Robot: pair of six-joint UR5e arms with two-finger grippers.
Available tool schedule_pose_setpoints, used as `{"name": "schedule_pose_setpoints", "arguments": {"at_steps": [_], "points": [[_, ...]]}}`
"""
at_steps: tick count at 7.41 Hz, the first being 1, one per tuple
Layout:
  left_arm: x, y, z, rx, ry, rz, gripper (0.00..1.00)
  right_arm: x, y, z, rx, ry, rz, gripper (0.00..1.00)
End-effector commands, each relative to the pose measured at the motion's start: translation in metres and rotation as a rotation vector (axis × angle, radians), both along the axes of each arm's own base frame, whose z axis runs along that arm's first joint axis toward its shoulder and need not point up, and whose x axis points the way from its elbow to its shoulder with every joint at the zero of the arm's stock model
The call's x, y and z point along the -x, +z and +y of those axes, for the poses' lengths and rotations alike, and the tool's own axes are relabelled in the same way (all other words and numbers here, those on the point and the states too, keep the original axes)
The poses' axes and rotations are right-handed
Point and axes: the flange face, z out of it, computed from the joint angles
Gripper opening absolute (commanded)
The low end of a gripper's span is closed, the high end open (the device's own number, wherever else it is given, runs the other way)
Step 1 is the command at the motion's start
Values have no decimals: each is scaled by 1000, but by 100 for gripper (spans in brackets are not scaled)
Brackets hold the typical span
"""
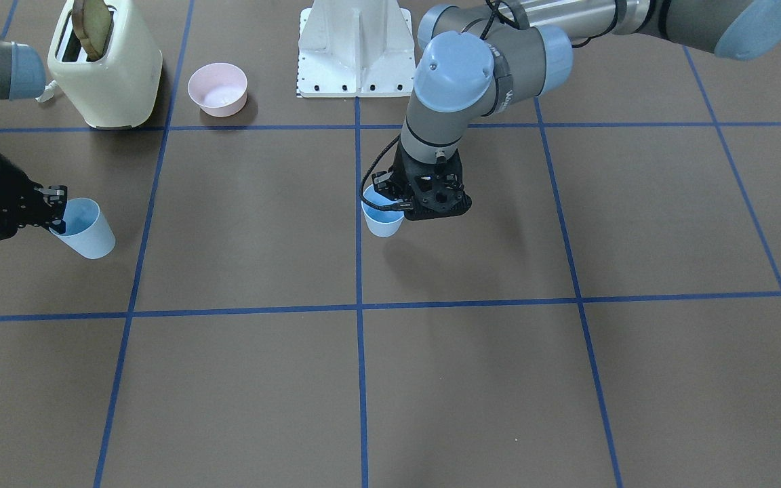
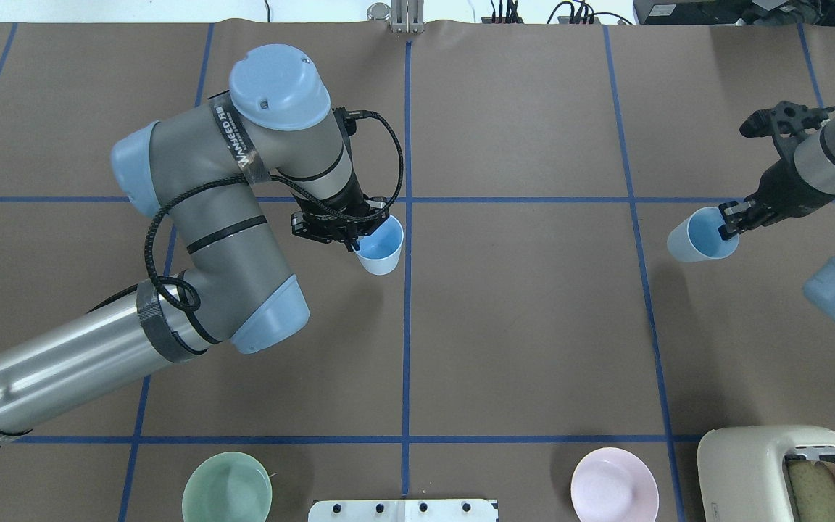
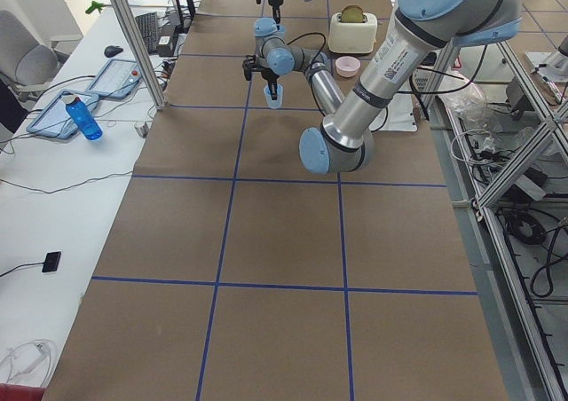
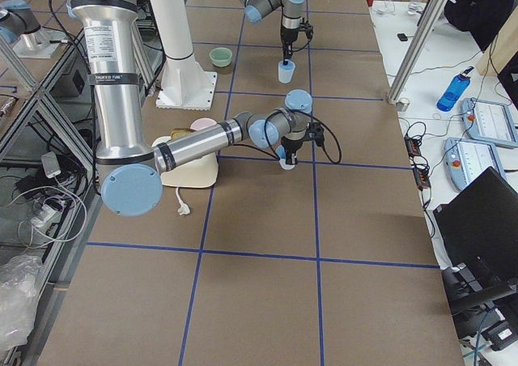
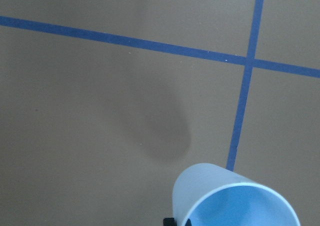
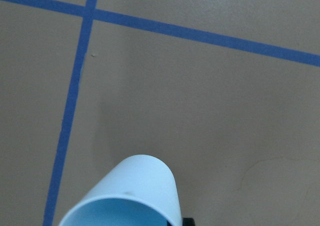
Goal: Stack blue cups with both arms
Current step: 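Set the left-held cup at centre while the right gripper lifts its cup toward it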
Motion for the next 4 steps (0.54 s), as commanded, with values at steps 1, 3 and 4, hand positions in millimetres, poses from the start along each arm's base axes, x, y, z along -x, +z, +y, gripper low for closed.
{"name": "schedule_pose_setpoints", "arguments": {"at_steps": [1, 3, 4], "points": [[-26, -5, 0, 4, -9, 0, 0, 4, -64, -28, 30, 22, 6, 0], [-35, -4, 8, 2, 2, -5, 0, 5, -98, -30, 47, 34, 11, 0], [-38, -3, 8, 3, 6, -8, 0, 6, -100, -30, 53, 39, 8, 0]]}}
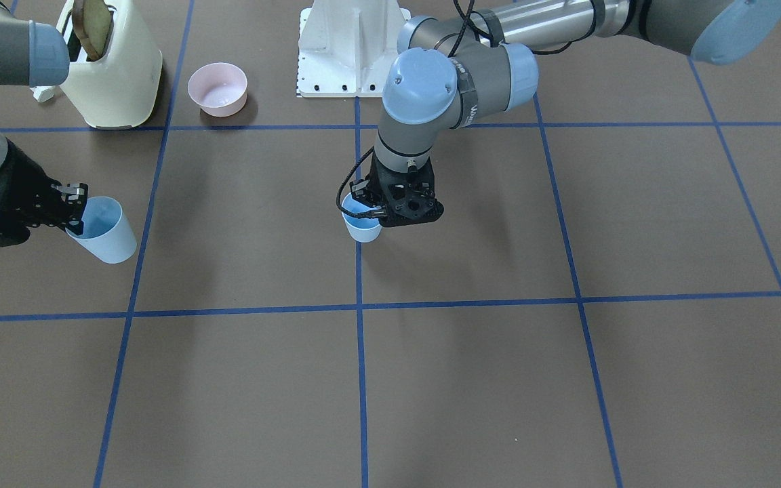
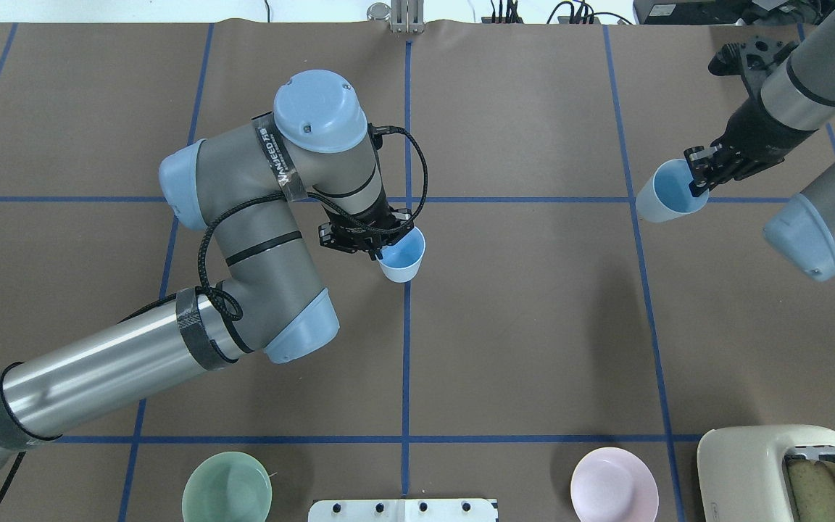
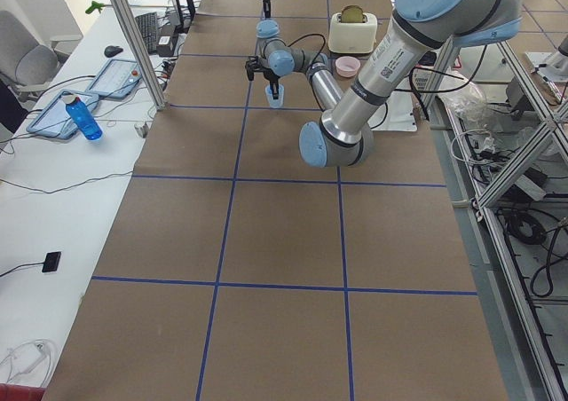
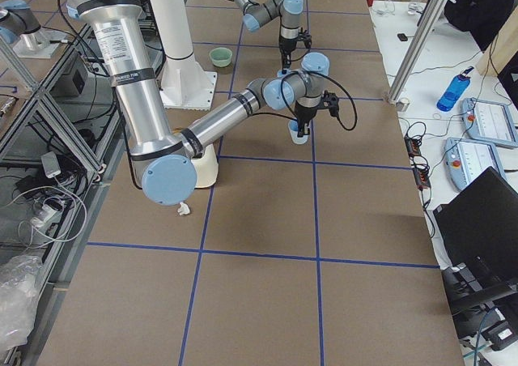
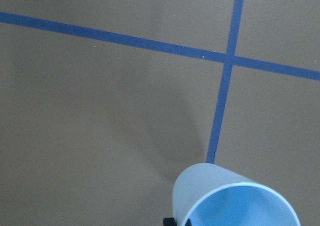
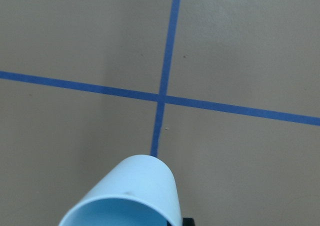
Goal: Stack blue cups with both arms
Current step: 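Set the left-held cup at centre while the right gripper lifts its cup toward it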
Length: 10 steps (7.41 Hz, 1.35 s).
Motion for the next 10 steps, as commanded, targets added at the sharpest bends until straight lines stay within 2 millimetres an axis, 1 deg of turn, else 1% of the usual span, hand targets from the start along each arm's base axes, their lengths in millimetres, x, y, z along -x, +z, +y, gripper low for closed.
{"name": "schedule_pose_setpoints", "arguments": {"at_steps": [1, 2, 3, 4, 7, 10], "points": [[-10, 5, 4, 2, 8, -13, 0, 1, -11, -1, 9, 9, -2, 0], [-15, 7, 10, -5, 11, -20, 0, 2, -15, -3, 10, 13, -6, 0], [-18, 7, 13, -6, 15, -19, 0, 2, -16, -3, 11, 14, -6, 0], [-24, 7, 18, -13, 24, -9, 0, 3, -16, -4, 15, 17, -6, 0], [-30, 9, 20, -16, 23, -8, 0, 3, -16, -4, 18, 20, -5, 0], [-31, 11, 21, -29, 27, 6, 0, 3, -18, -5, 20, 25, -7, 0]]}}
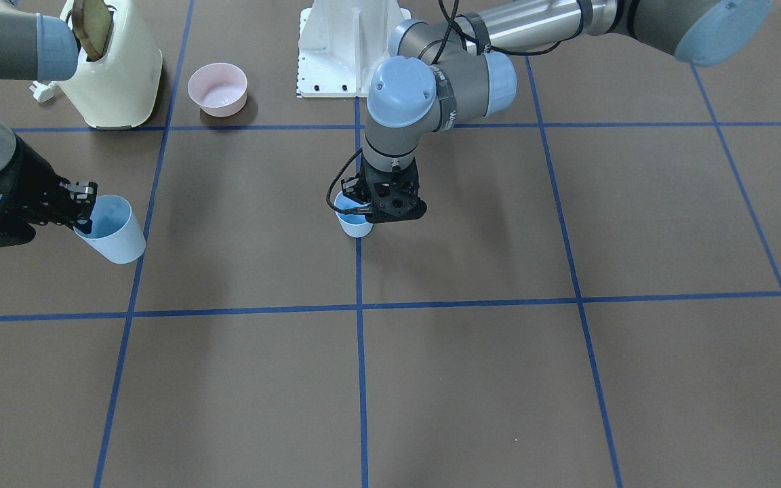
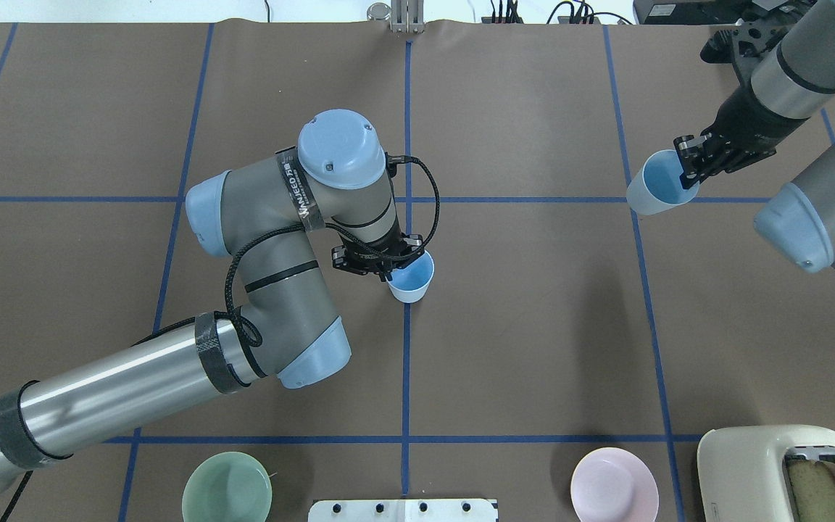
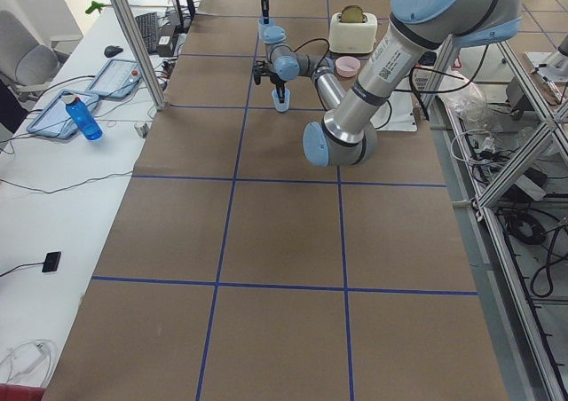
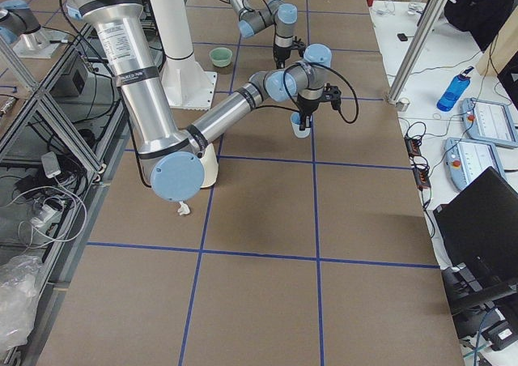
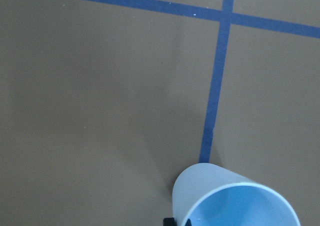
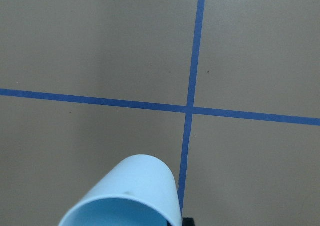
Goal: Stack blue cups with both arms
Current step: 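Set the left-held cup at centre while the right gripper lifts its cup toward it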
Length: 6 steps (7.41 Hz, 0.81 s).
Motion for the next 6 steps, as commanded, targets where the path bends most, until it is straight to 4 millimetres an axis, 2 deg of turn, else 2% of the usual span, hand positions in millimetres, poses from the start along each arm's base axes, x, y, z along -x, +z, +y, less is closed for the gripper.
{"name": "schedule_pose_setpoints", "arguments": {"at_steps": [1, 2, 4, 5, 6], "points": [[-2, 2, 1, -8, 3, 12, 9, 0, -1, -1, -1, 1, -1, 0], [-2, 2, 1, -8, 2, 14, 27, 1, -2, -1, -2, 1, -2, 0], [-2, 1, 1, -13, 2, 22, 80, 1, -4, -2, -5, 1, -3, 0], [1, -3, 2, -25, 2, 38, 95, 2, -9, -3, -8, 4, -7, 0], [18, -10, 1, -39, -3, 61, 97, 7, -20, -4, 13, 32, -17, 0]]}}
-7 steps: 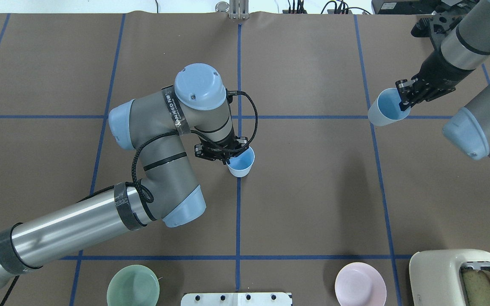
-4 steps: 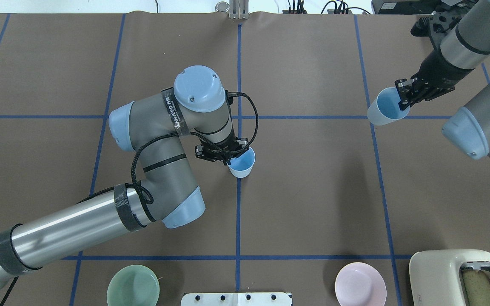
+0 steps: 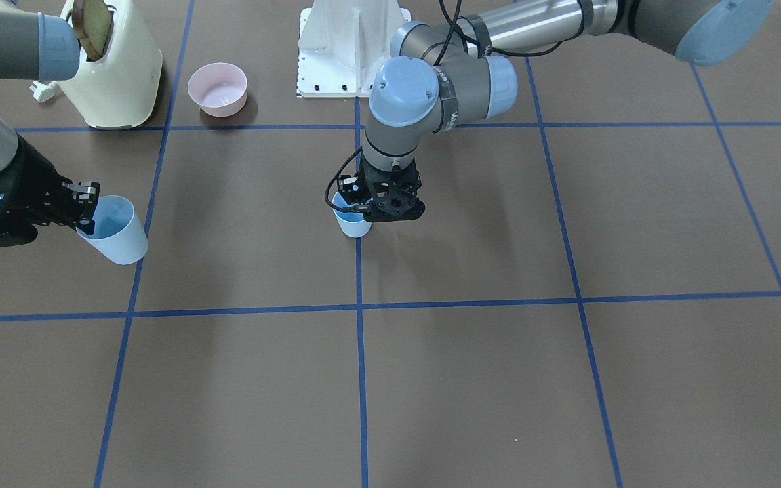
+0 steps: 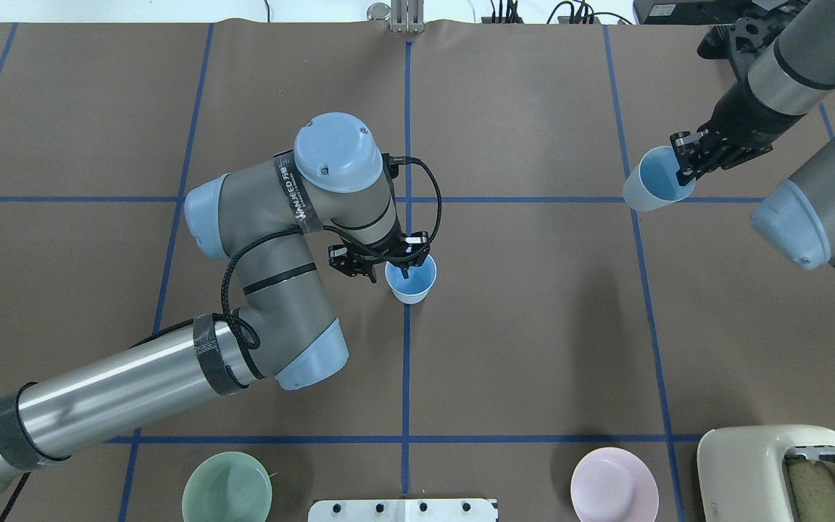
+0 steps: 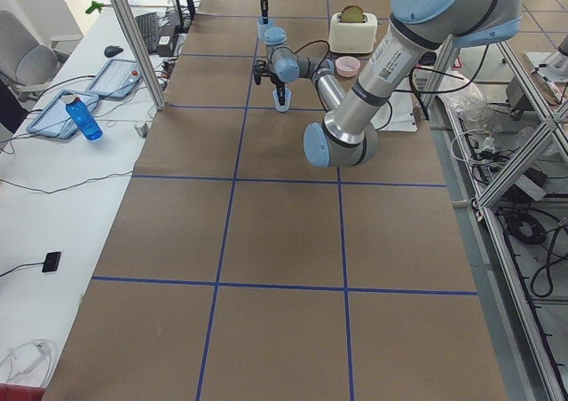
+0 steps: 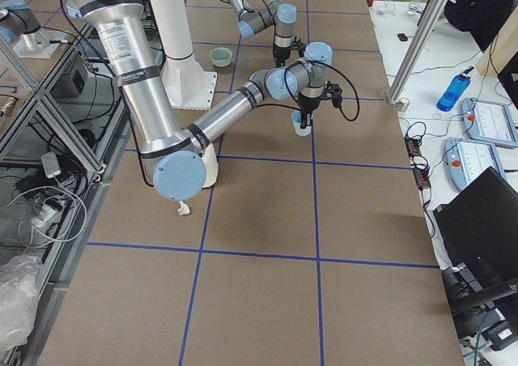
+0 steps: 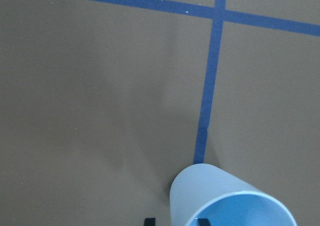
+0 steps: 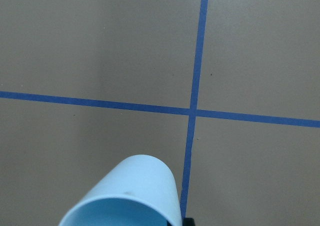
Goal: Stack blue cups with both arms
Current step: 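Set the left-held cup at centre while the right gripper lifts its cup toward it, then withdraw the left gripper while the right gripper brings its cup over the centre cup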
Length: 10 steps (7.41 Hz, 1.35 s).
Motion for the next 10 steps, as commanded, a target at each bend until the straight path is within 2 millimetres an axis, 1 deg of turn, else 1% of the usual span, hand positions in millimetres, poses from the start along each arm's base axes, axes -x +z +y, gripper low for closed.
{"name": "schedule_pose_setpoints", "arguments": {"at_steps": [1, 2, 3, 4, 5, 6, 7, 8, 9, 10], "points": [[50, -5, -14, -33, -32, 41, 97, 12, -26, -3, 36, 51, -23, 0], [81, 12, -17, -49, -2, 56, 97, 29, -42, 1, 53, 56, -37, 0], [124, 26, -36, -44, 5, 79, 97, 43, -57, 7, 76, 70, -51, 0], [167, 47, -50, -71, 6, 81, 97, 60, -74, 13, 96, 80, -67, 0], [196, 70, -51, -129, 34, 53, 97, 78, -94, 21, 119, 91, -83, 0], [226, 82, -57, -171, 39, 27, 97, 99, -116, 33, 168, 126, -100, 0], [254, 107, -51, -209, 51, 7, 97, 127, -138, 51, 179, 141, -103, 0], [284, 130, -54, -259, 69, -16, 97, 155, -155, 69, 196, 162, -104, 0], [302, 154, -55, -285, 90, -41, 97, 179, -177, 87, 216, 185, -115, 0], [312, 172, -55, -304, 106, -65, 97, 199, -190, 102, 218, 191, -118, 0]]}}
